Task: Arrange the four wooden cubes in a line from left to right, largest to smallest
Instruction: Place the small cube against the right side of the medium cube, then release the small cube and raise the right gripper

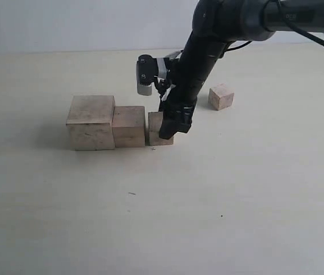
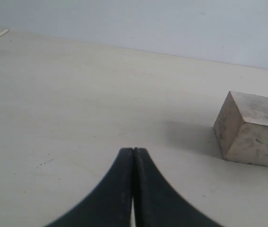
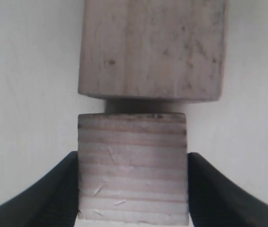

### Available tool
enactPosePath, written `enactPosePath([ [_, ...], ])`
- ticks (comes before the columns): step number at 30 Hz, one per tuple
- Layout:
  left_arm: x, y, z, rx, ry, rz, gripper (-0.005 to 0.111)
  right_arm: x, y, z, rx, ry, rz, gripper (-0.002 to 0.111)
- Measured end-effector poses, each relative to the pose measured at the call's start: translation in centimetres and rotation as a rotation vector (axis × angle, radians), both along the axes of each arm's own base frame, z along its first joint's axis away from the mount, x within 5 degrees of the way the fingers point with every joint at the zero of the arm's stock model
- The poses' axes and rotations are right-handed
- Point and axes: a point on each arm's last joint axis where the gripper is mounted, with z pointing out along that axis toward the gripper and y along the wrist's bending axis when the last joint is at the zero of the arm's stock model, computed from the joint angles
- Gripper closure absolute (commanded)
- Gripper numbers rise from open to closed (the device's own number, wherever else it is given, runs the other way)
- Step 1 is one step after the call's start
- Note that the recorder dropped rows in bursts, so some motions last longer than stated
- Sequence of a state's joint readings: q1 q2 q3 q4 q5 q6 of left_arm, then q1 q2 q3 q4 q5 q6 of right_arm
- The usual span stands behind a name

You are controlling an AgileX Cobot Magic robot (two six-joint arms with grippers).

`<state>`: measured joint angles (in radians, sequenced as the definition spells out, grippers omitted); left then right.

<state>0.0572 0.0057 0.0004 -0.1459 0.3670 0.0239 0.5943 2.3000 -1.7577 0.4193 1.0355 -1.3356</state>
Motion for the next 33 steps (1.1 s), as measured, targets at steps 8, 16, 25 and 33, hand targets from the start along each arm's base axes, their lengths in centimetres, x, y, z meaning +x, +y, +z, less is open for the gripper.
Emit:
enactPosePath([
  [8,0.00,0.00,0.00,0.000,0.000,0.000,0.107,0.18,0.28,-0.30,0.026,-0.004,-0.023,0.108],
  [16,0.00,0.00,0.00,0.000,0.000,0.000,0.107,0.23,0.40,-0.82,0.030,0.006,-0.031,0.108],
  [25,0.00,0.00,0.00,0.000,0.000,0.000,0.107,0.25,0.41,-0.82,0.031,0.004,-0.031,0.068],
  [33,0.00,0.00,0.00,0.000,0.000,0.000,0.107,0.25,0.36,-0.84,0.022,0.016,-0.061,0.029],
])
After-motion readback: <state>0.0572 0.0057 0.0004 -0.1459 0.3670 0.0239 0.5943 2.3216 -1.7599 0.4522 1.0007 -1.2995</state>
